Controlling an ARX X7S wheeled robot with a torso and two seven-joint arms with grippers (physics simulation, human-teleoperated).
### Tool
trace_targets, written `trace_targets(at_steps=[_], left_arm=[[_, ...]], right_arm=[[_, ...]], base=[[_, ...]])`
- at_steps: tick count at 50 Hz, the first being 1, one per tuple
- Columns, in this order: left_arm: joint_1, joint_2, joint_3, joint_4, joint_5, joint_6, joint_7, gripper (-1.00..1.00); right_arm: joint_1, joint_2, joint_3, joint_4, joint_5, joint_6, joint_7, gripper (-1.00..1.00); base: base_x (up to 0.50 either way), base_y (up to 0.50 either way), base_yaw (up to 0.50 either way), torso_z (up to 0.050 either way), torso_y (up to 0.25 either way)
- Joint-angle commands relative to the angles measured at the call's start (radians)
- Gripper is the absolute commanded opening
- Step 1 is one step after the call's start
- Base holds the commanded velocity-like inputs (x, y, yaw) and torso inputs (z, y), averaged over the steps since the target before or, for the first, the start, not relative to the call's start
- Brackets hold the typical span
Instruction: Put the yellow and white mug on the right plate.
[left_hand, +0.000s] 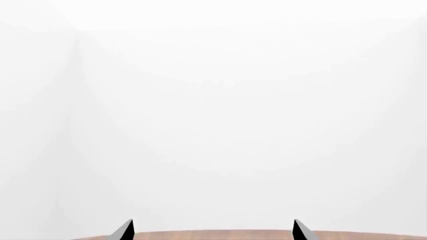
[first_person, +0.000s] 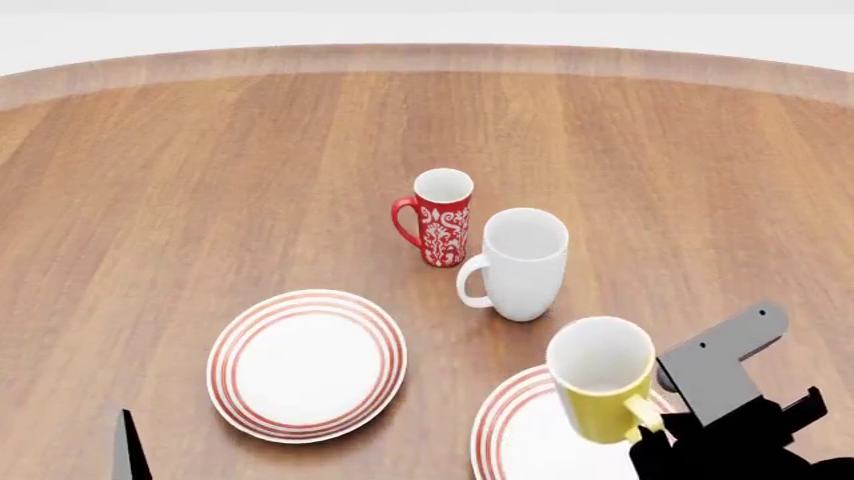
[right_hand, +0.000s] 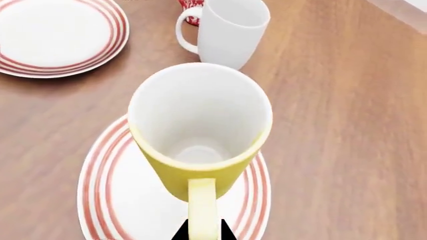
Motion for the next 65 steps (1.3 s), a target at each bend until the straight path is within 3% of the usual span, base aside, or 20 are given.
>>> trace_targets(at_steps=[1,65], left_arm=[[-0.002,-0.003,0.002,0.003,-0.003,-0.006,-0.004,1.00],[-0.008,-0.019,0.021,0.004,-0.012,-0.026,-0.021,1.00]], right_arm=[[0.044,-0.014,-0.011,0.041,-0.016,0.000,-0.006,-1.00],[0.132,-0.111,-0.110,0.297,-0.060,-0.084,-0.060,-1.00]], base=[[0.00,0.00,0.00,0.000,0.000],[0.00,0.00,0.00,0.000,0.000]])
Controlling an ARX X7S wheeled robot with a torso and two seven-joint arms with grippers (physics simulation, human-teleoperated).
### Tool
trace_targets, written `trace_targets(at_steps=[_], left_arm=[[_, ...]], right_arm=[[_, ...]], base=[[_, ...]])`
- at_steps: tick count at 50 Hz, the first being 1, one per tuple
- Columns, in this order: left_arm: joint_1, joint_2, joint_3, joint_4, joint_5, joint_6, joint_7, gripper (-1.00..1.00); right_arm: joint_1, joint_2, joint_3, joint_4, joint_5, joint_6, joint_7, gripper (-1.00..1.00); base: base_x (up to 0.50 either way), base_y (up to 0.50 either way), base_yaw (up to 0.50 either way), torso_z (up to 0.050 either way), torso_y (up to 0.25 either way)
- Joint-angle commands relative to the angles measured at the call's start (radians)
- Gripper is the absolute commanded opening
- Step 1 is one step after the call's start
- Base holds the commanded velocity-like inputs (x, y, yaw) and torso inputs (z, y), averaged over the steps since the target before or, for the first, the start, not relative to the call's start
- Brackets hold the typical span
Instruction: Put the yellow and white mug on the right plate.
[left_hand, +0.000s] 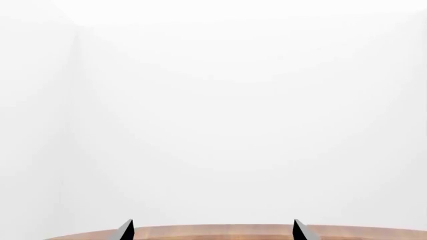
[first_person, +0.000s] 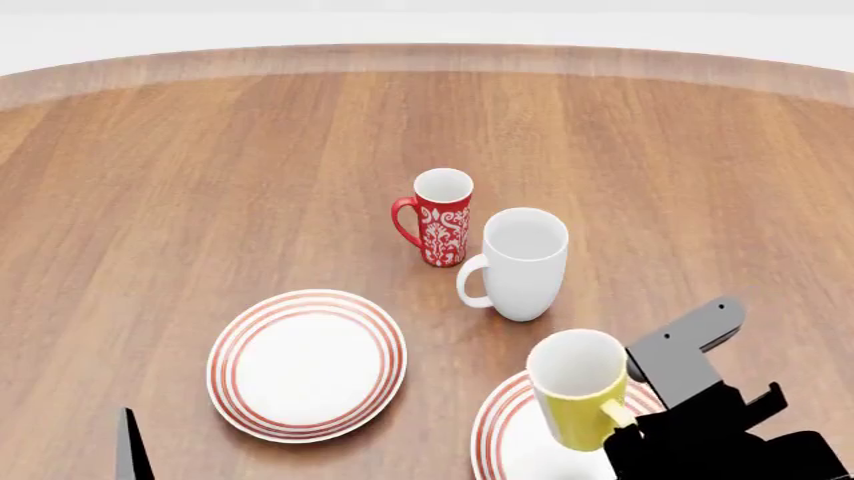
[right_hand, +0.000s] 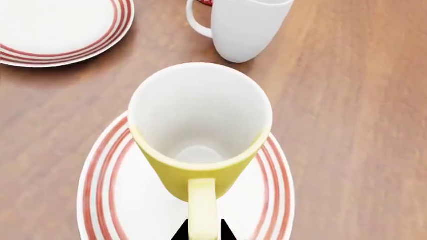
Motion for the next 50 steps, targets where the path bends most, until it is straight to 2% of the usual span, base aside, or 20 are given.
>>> trace_targets(at_steps=[1,50], left_arm=[[0.000,-0.003,0.004,0.003,-0.001,-0.005,-0.003,1.00],[-0.005,-0.011,0.018,-0.012,-0.005,0.005,-0.015,1.00]], right_arm=[[0.000,-0.007,-0.011,0.018,-0.010,-0.011,-0.003,-1.00],[-0.001,-0.025,-0.035,0.087,-0.035,-0.058,0.019,-1.00]], base=[[0.00,0.00,0.00,0.000,0.000],[0.00,0.00,0.00,0.000,0.000]])
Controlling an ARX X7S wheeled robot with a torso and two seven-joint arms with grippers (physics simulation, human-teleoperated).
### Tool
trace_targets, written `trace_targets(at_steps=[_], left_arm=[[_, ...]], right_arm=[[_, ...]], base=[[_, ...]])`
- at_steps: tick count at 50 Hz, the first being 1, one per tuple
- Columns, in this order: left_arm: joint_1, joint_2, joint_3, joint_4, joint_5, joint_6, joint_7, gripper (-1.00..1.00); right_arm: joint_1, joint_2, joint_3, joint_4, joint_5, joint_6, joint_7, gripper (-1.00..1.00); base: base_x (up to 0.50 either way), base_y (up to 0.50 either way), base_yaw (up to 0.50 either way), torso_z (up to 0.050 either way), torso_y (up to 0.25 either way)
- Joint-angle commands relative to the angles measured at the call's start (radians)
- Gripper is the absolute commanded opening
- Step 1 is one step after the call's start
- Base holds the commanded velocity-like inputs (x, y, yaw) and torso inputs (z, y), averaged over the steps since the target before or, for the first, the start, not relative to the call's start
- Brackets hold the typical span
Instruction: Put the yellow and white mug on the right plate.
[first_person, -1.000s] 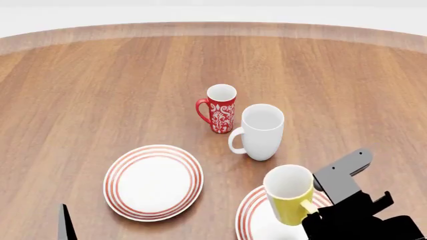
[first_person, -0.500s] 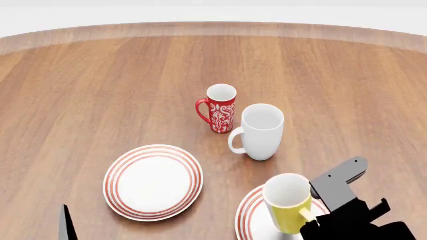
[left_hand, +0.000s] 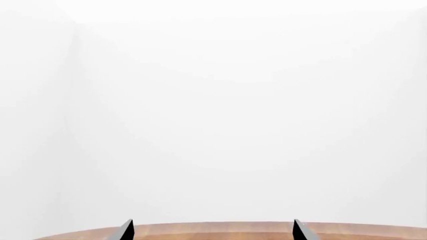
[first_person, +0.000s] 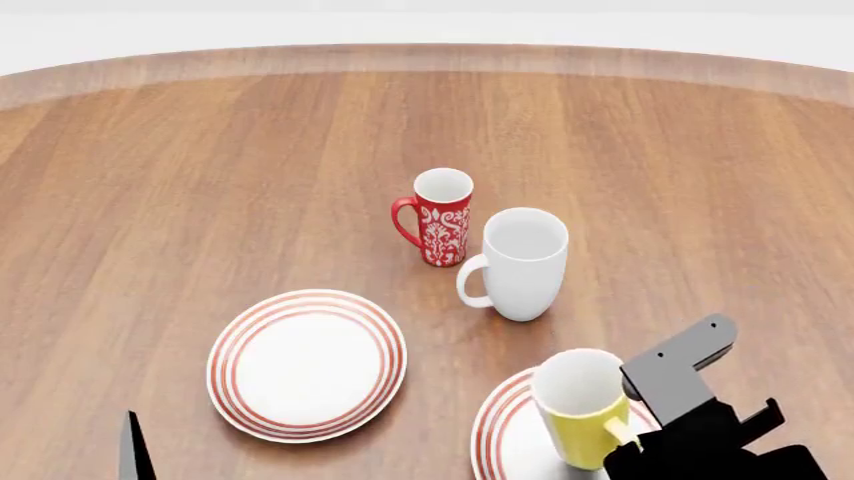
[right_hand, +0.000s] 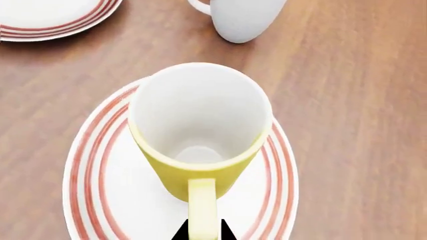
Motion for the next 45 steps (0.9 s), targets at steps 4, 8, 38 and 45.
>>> trace_targets(at_steps=[4,8,38,45], left_arm=[[-0.004,-0.002,0.004,-0.010,-0.002,0.006,-0.003,1.00],[-0.005,-0.003,0.005,-0.012,-0.003,0.007,-0.003,1.00],[-0.014,-0.006,0.008,-0.018,-0.009,0.004,-0.014,1.00],[-0.012,-0.008,0.010,-0.013,-0.008,0.001,-0.016,1.00]], right_arm=[[0.003,-0.002,-0.007,0.006,-0.010,-0.010,0.002,-1.00],[0.000,0.001,-0.010,-0.001,-0.011,-0.006,0.001,1.00],[-0.008,0.005,-0.008,-0.014,-0.004,-0.006,0.006,1.00],[-0.080,0.079,0.086,-0.252,0.072,0.083,0.045,1.00]], base=[[0.00,0.00,0.00,0.000,0.002],[0.00,0.00,0.00,0.000,0.000],[0.00,0.00,0.00,0.000,0.000],[0.00,0.00,0.00,0.000,0.000]])
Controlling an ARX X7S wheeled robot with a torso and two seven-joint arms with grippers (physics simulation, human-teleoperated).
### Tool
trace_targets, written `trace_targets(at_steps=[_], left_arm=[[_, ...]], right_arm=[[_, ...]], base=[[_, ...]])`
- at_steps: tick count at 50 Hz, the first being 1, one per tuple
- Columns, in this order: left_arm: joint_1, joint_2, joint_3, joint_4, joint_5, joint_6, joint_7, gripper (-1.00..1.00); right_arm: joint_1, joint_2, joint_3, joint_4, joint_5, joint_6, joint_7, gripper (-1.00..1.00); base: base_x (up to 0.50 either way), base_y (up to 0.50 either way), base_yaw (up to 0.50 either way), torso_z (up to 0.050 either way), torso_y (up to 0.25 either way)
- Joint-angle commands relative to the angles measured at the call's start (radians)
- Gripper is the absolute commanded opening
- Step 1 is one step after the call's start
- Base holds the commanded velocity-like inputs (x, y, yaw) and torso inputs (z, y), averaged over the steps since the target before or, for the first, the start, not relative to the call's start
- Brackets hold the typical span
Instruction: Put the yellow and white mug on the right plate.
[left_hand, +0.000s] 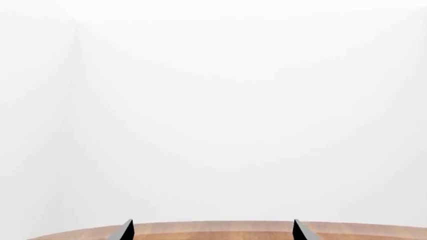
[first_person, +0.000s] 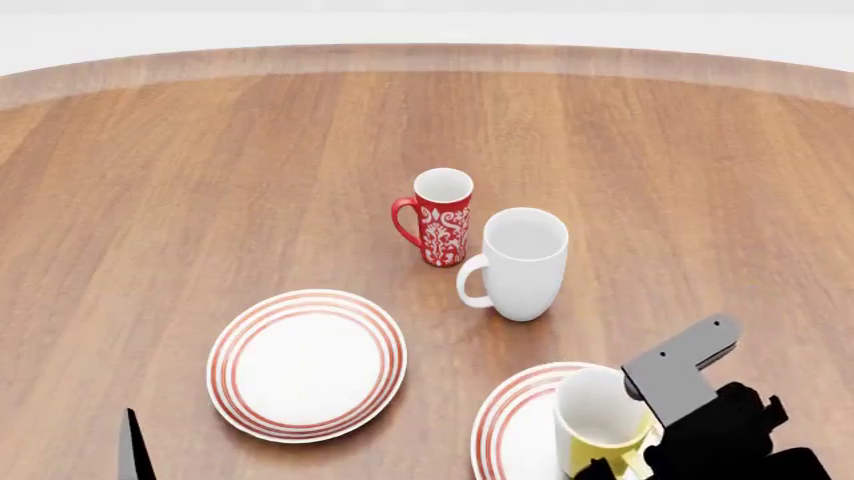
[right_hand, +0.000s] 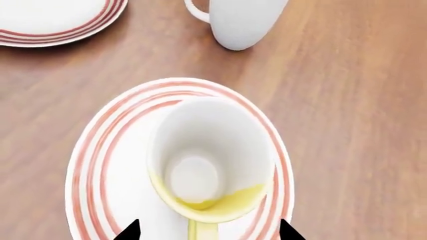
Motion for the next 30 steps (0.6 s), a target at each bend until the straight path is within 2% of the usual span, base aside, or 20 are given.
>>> trace_targets(at_steps=[1,9,16,22,25,30], left_arm=[[0.000,-0.002,0.003,-0.001,0.000,0.002,-0.003,1.00],[0.005,-0.005,0.007,0.010,0.005,-0.003,-0.005,1.00],[0.006,-0.005,0.010,0.012,0.008,-0.003,-0.008,1.00],[0.009,-0.008,0.010,0.022,0.008,-0.007,-0.010,1.00],[0.008,-0.009,0.006,0.021,0.008,-0.008,-0.015,1.00],[-0.003,-0.012,-0.005,0.020,-0.012,-0.025,-0.019,1.00]], right_arm=[[-0.082,0.081,0.107,-0.256,0.086,0.095,0.045,1.00],[-0.257,0.184,0.279,-0.563,0.205,0.175,0.116,1.00],[-0.365,0.202,0.389,-0.669,0.270,0.171,0.151,1.00],[-0.463,0.186,0.493,-0.739,0.321,0.142,0.190,1.00],[-0.537,0.151,0.595,-0.810,0.348,0.099,0.251,1.00],[-0.656,0.070,0.648,-0.851,0.253,-0.093,0.330,1.00]], base=[[0.00,0.00,0.00,0.000,0.000],[0.00,0.00,0.00,0.000,0.000],[0.00,0.00,0.00,0.000,0.000],[0.00,0.00,0.00,0.000,0.000],[0.00,0.00,0.00,0.000,0.000],[0.00,0.00,0.00,0.000,0.000]])
